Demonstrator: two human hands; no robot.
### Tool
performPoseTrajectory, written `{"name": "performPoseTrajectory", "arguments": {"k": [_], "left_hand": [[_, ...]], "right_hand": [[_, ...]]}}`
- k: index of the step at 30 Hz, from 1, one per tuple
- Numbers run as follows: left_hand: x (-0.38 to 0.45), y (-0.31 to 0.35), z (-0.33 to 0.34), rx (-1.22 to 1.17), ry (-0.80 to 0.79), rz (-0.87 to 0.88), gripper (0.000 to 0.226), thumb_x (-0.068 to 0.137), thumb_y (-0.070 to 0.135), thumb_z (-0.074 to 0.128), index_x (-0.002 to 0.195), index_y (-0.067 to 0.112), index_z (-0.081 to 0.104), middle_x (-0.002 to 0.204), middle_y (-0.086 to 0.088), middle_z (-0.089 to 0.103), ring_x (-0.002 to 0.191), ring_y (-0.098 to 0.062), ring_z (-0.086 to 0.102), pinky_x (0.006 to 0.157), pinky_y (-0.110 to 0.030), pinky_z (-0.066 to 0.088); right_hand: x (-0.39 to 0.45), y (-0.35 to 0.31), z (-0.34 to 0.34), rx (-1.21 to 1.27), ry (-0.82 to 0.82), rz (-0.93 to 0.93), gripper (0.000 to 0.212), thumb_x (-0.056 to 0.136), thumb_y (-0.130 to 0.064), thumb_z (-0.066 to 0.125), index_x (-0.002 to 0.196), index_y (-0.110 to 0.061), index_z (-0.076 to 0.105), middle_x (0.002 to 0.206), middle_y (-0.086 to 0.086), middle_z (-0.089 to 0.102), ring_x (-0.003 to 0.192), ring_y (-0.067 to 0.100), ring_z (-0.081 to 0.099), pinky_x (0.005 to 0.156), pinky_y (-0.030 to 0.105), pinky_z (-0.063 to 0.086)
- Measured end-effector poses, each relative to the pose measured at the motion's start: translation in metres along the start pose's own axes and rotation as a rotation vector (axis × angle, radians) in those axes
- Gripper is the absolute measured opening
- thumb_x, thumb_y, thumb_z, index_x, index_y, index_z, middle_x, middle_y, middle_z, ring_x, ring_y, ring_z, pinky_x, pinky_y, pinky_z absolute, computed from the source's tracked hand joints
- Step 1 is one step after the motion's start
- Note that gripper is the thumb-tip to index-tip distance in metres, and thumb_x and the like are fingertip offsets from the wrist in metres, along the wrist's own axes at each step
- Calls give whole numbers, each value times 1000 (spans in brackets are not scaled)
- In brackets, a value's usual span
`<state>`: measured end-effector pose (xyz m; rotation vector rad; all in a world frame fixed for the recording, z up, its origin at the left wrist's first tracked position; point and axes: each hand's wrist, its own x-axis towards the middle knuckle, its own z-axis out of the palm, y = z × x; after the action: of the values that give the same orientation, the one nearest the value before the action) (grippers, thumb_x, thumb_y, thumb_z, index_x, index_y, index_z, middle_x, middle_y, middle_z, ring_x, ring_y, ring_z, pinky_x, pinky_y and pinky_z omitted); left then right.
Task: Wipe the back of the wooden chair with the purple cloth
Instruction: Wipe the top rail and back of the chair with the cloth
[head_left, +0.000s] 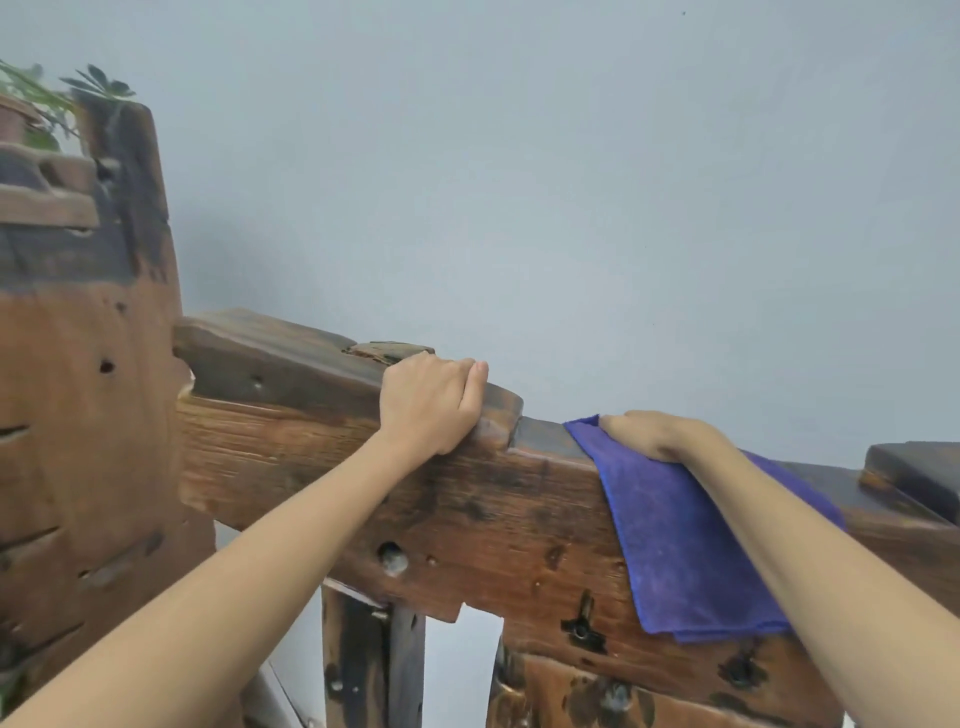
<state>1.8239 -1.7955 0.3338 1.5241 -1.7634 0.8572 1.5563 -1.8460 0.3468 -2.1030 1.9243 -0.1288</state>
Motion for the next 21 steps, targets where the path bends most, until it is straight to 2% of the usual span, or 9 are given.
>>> {"name": "performPoseTrajectory", "arguments": {"k": [2,4,7,10,14,18,21], "left_hand": [[-1,0,1,-5,-1,-11,47,103,39,27,62,21,44,56,1,55,56,-26,59,48,-29,23],[0,0,1,-4,-2,-10,46,102,40,26,64,22,45,58,1,57,57,-26,61,49,-29,22],[1,1,-1,29,-13,-26,45,101,39,30,65,21,49,62,-2,60,63,-30,63,50,-32,18],[3,3,-3,32,-53,-58,42,101,37,32,70,21,55,68,-7,63,68,-34,63,54,-34,24],[1,6,-4,15,-85,-85,39,99,34,35,70,19,56,60,-4,49,65,-34,60,54,-33,25],[0,9,-4,-4,-58,-85,42,99,38,37,73,18,63,63,-9,64,66,-34,62,55,-33,27],[-1,9,-4,-9,-48,-72,43,99,40,37,70,18,62,62,-8,65,64,-33,63,53,-32,26]], "right_hand": [[13,-32,9,-1,-30,-97,50,102,-35,24,133,-19,60,149,9,52,129,27,50,110,42,34],[26,-57,19,12,-30,-174,49,102,-36,23,128,-19,61,149,10,53,128,27,51,112,44,33],[30,-78,24,77,13,-161,53,106,-29,19,140,-8,54,154,17,46,139,29,44,117,42,28],[14,-84,24,82,37,-142,55,109,-25,14,144,-1,49,156,20,42,143,32,40,117,38,28],[-21,-82,26,1,55,-187,54,108,-30,14,145,-13,49,157,13,42,141,32,40,118,45,26],[-53,-79,36,-102,147,-208,55,106,-39,13,144,-16,46,148,18,39,138,36,31,115,50,26],[-74,-78,48,-106,206,-252,54,107,-41,13,137,-13,48,141,18,39,135,34,29,114,49,28]]}}
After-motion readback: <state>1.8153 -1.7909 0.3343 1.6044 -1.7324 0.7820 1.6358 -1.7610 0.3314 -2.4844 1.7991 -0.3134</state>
